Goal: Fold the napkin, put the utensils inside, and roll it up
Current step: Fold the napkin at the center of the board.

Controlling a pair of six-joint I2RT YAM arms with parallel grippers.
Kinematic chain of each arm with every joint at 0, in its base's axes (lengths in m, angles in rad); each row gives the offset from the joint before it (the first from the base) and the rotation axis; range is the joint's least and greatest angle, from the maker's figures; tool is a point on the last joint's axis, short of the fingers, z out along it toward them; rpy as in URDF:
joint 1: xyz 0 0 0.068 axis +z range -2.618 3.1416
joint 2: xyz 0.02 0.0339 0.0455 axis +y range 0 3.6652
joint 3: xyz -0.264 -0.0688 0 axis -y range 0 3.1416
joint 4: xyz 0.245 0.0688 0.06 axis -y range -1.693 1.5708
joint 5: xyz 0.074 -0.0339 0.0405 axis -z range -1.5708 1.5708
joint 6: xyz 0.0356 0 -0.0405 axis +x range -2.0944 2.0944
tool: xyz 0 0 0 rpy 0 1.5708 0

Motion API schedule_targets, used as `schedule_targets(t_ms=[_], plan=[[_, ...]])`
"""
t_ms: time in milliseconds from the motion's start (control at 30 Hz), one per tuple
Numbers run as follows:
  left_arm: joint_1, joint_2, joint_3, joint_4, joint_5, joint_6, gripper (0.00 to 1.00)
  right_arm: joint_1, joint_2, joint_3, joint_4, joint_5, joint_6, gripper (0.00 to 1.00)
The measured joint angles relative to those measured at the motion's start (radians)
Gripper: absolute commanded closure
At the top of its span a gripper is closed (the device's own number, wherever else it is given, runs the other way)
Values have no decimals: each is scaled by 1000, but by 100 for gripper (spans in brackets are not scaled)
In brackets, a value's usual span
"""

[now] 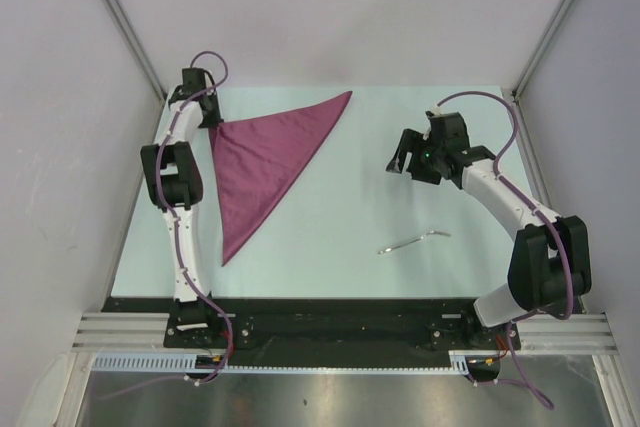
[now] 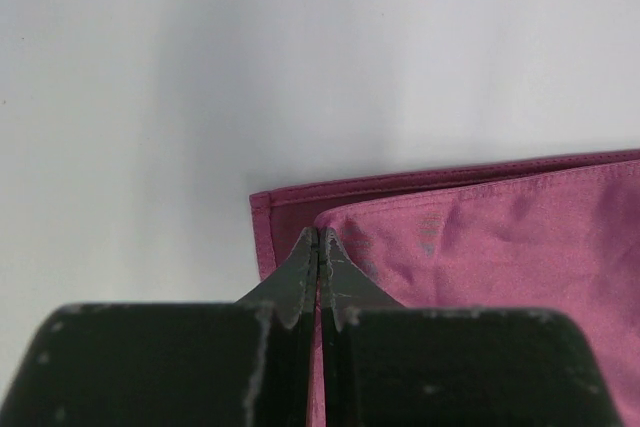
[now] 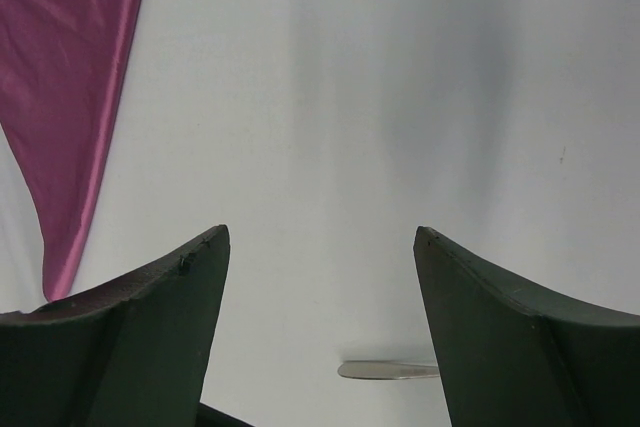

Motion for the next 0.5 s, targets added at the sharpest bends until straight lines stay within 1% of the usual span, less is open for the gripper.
schedule_targets(t_ms=[67,100,133,167,200,233,267,333,500], plan=[[2,3,0,0,2,-1,99,3,0,0,0,0,0,20],[3,3,0,0,2,-4,98,4,0,0,0,0,0,20],[4,4,0,0,3,-8,93,6,1,0,0,0,0,20],[5,5,0,0,3,-8,85,6,1,0,0,0,0,20],[6,5,0,0,3,-9,73,7,2,0,0,0,0,20],[8,5,0,0,3,-11,46,8,3,0,0,1,0,20],[10,5,0,0,3,-8,33,10,3,0,0,1,0,20],[12,5,0,0,3,-18,18,11,6,0,0,3,0,20],[16,5,0,8,13,-24,11,13,8,0,-1,3,0,20]])
